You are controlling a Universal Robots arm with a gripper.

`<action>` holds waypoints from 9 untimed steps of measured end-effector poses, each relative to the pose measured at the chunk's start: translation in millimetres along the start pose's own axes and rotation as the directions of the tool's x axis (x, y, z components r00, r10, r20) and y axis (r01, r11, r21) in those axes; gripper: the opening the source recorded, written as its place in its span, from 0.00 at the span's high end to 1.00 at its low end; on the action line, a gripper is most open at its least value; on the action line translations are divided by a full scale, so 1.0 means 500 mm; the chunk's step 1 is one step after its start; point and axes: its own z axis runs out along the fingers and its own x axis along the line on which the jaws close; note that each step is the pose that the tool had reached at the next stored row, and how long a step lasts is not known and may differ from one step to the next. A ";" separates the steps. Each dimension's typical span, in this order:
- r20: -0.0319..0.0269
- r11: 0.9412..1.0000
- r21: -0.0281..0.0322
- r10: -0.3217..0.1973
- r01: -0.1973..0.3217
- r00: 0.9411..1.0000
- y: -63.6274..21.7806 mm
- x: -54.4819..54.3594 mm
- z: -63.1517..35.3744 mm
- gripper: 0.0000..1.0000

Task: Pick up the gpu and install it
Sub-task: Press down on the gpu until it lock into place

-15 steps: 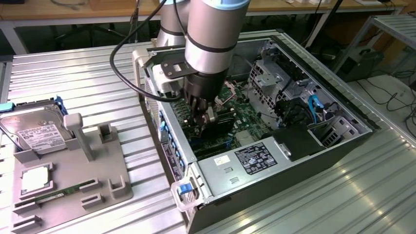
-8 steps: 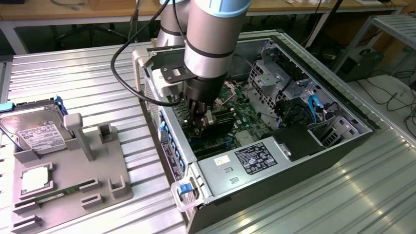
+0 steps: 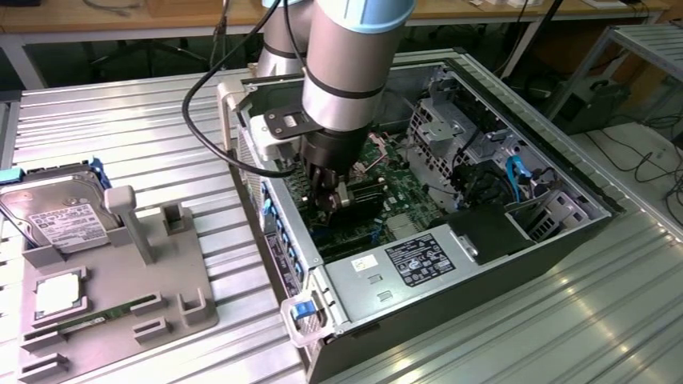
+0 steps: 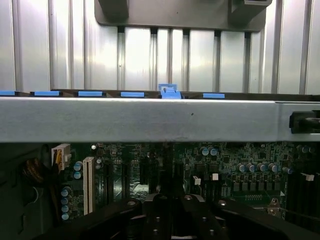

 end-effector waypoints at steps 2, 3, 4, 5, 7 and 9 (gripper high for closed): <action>0.003 1.000 0.001 0.000 0.000 1.000 0.000 0.000 -0.007 0.89; 0.002 1.000 0.001 0.000 0.000 1.000 0.000 -0.001 -0.018 0.89; 0.001 1.000 0.000 0.000 0.000 1.000 0.000 -0.001 -0.029 0.89; 0.001 1.000 0.000 0.000 0.000 1.000 0.000 -0.002 -0.038 0.89; 0.001 1.000 0.001 0.000 0.000 1.000 0.000 -0.002 -0.042 0.89; 0.001 1.000 0.002 0.000 0.000 1.000 0.000 -0.002 -0.042 0.89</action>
